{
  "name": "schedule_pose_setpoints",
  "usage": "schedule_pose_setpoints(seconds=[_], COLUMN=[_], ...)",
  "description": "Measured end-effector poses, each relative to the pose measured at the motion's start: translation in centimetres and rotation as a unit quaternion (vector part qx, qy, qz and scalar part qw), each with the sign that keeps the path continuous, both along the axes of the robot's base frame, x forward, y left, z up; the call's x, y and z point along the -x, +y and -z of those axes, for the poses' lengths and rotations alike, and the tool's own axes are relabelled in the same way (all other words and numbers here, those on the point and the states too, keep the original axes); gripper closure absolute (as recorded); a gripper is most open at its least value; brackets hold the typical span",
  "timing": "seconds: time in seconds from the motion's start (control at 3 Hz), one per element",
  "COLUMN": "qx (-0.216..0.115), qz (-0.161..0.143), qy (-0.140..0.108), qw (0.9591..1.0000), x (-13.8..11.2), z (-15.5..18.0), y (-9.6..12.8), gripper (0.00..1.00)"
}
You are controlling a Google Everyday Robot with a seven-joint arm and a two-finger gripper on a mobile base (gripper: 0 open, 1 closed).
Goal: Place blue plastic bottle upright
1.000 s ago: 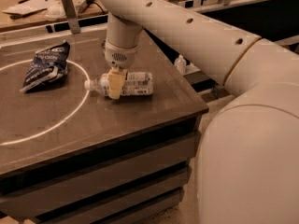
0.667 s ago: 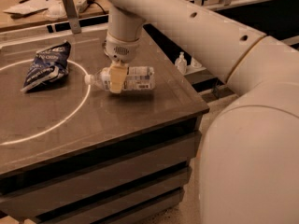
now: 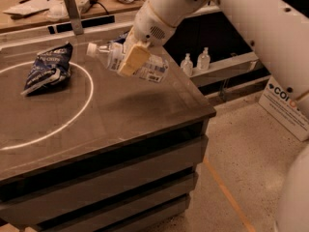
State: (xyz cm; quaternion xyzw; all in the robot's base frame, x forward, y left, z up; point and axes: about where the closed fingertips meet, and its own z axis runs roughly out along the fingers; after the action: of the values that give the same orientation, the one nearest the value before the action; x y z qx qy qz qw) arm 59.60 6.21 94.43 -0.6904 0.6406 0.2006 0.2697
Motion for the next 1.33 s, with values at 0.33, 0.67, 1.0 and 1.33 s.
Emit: schedule_pose_setpoints(seconds=[0.33,0.67,1.0,1.33], qx=[-0.178,-0.288,-0.367,-0.414], qz=[-0.039,-0.069,-0.088,-0.129], qy=[0.003,0.027,0.055,0.071], qw=[0.9833,0.9548,0.9246,0.8984], x=[1.7,3.7,5.0,4.9], z=[-2.9,-5.2,-6.0,-3.6], y=[-2.1,-3.0,-3.4,-2.4], gripper=[1.00,1.00,1.00,1.00])
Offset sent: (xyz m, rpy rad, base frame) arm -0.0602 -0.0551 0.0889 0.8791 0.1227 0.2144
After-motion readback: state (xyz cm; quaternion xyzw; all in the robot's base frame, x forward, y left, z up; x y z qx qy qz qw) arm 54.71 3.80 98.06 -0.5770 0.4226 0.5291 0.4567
